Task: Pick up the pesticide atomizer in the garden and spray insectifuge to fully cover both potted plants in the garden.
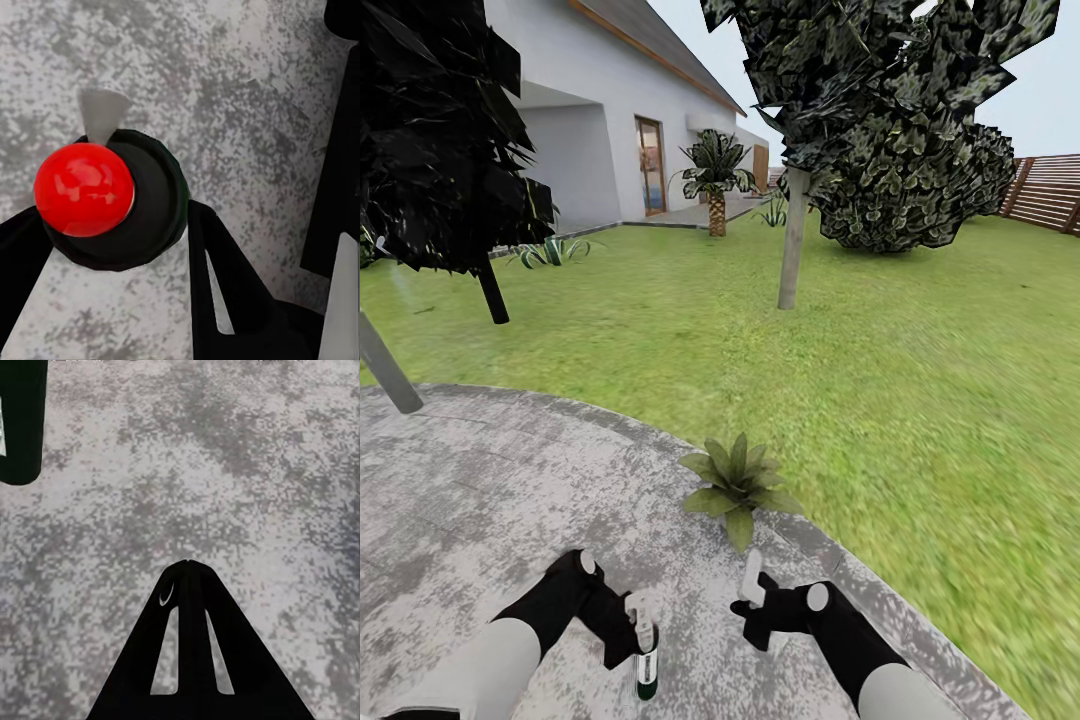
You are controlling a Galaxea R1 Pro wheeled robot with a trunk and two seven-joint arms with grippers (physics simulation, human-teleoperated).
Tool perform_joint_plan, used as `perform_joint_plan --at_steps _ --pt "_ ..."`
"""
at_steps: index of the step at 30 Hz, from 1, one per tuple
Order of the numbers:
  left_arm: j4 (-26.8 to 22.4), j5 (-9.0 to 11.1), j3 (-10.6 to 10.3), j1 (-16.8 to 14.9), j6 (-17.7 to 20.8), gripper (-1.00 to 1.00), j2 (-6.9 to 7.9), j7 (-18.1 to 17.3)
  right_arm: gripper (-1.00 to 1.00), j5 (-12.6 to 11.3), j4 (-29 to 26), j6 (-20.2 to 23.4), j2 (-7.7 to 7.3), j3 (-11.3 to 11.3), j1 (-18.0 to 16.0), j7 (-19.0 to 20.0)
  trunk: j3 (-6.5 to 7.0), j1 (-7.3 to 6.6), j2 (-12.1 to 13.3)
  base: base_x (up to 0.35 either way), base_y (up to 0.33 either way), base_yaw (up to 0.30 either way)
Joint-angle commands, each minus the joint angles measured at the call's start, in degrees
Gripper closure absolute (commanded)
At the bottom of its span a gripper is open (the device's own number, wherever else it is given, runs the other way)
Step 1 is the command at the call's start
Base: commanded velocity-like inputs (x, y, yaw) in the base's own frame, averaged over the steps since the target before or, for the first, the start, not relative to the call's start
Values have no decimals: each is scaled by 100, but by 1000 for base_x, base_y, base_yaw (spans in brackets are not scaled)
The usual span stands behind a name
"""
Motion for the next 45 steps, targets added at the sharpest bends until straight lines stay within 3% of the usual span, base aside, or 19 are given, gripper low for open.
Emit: perform_joint_plan --at_steps 1,9,13,19,28,32,38,45 --pt "-21 3 -17 -1 50 100 -13 -26 100 53 -6 -30 14 -28 -2 22 -5 -1 -2 0 0 0" --pt "-138 3 -17 -1 88 100 -37 -25 100 62 -6 -30 97 -20 -2 28 -5 -1 -2 0 0 0" --pt "-139 -1 -17 -1 101 100 -37 -18 100 70 -14 -30 132 -11 -38 301 -5 -1 -2 0 0 0" --pt "-200 -1 -17 -2 110 100 -66 -40 100 63 -22 -30 135 482 -116 363 -5 -1 -2 0 0 0" --pt "-218 -12 -26 23 54 100 -65 97 100 54 -24 -30 135 526 -175 380 -5 -1 -2 0 0 0" --pt "-218 -7 -456 5 -58 100 -72 124 100 54 -18 -30 135 534 -222 393 -5 -1 -2 0 0 0" --pt "-177 -36 -537 12 -60 100 -61 152 100 54 -23 -29 135 534 -317 628 -5 -1 -2 0 0 0" --pt "-139 -48 -536 8 -23 100 -79 570 100 54 -15 -24 135 534 -370 646 -5 -1 -2 0 0 0"
